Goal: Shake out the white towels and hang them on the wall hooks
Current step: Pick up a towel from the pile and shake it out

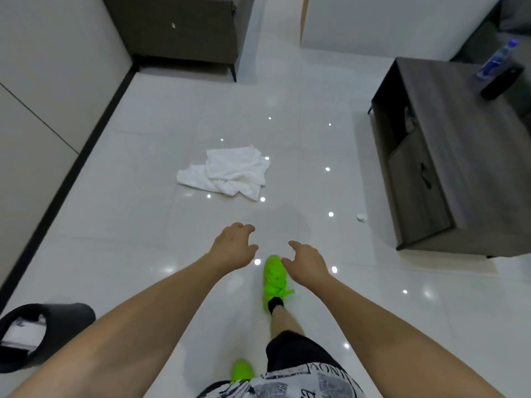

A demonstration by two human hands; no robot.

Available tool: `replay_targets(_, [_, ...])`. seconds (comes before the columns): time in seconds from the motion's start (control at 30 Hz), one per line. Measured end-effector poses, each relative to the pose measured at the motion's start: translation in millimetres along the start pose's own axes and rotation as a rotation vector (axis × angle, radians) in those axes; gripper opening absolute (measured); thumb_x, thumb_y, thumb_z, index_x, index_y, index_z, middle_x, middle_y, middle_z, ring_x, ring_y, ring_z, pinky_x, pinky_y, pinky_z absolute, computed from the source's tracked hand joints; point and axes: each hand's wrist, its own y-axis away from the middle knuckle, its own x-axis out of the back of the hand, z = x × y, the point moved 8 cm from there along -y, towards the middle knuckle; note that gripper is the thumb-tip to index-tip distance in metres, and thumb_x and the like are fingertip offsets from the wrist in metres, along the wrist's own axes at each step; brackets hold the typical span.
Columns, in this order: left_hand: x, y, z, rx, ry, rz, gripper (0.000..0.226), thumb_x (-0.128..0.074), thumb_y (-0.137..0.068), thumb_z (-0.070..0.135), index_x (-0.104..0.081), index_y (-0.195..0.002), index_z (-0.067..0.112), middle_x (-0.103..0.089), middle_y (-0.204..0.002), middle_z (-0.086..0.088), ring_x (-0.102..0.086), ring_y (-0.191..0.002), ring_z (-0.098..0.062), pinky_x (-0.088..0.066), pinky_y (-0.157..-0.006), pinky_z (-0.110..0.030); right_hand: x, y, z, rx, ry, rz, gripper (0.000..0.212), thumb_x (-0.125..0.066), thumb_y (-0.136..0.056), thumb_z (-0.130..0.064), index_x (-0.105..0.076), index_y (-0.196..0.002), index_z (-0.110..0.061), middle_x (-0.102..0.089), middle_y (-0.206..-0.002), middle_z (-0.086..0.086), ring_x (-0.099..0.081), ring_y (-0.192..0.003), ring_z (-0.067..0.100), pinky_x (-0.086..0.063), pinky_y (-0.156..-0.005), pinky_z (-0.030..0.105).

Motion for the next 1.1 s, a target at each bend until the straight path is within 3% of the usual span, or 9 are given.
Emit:
replay_targets(0.33, [81,-153,-42,0.241,0.118,0.027,0.053,-0.057,-0.094,0.035,-0.047,-0.141,0.016,-0.049,-0.138,-0.011,-0.049,-0.125,-0.028,-0.039,-0.098,-0.032,64,-196,-65,0.057,-0.001,-0.146,0.06,-0.056,-0.095,-0.036,-0.041,-0.148,-0.013,-0.057,-0.138,0.011,-0.05,-0.129,0.028,-0.041,-0.102,0.033])
replay_targets(0.53, [110,-222,-69,0.338,0.193,0.008,0.048,-0.059,-0.092,0.033,-0.051,-0.137,0.017,-0.049,-0.138,-0.012,-0.051,-0.122,-0.028,-0.04,-0.099,-0.033,78,-284,-100,0.015,-0.024,-0.213,0.056,-0.058,-0.093,-0.036,-0.047,-0.144,-0.015,-0.065,-0.126,0.009,-0.055,-0.122,0.026,-0.043,-0.098,0.033])
replay_targets(0.67, [116,-285,-90,0.327,0.211,-0.045,0.049,-0.06,-0.091,0.03,-0.052,-0.137,0.015,-0.052,-0.133,-0.013,-0.052,-0.119,-0.028,-0.038,-0.095,-0.029,72,-336,-116,-0.044,-0.022,-0.256,0.055,-0.057,-0.093,-0.036,-0.047,-0.143,-0.015,-0.067,-0.119,0.007,-0.057,-0.12,0.024,-0.043,-0.094,0.029])
replay_targets(0.9, [149,-408,-125,0.31,0.329,-0.082,0.049,-0.058,-0.094,0.031,-0.051,-0.138,0.013,-0.051,-0.136,-0.013,-0.049,-0.124,-0.026,-0.035,-0.097,-0.027,80,-417,-136,-0.131,0.086,-0.343,0.056,-0.054,-0.097,-0.034,-0.042,-0.147,-0.011,-0.063,-0.127,0.009,-0.055,-0.121,0.025,-0.042,-0.091,0.027])
replay_targets(1.1, [180,-486,-152,0.322,0.327,-0.112,0.045,-0.061,-0.092,0.028,-0.054,-0.133,0.011,-0.056,-0.127,-0.014,-0.05,-0.12,-0.028,-0.032,-0.092,-0.026,106,-504,-165,-0.167,0.04,-0.318,0.054,-0.053,-0.096,-0.035,-0.045,-0.145,-0.012,-0.065,-0.123,0.01,-0.056,-0.119,0.027,-0.043,-0.09,0.029])
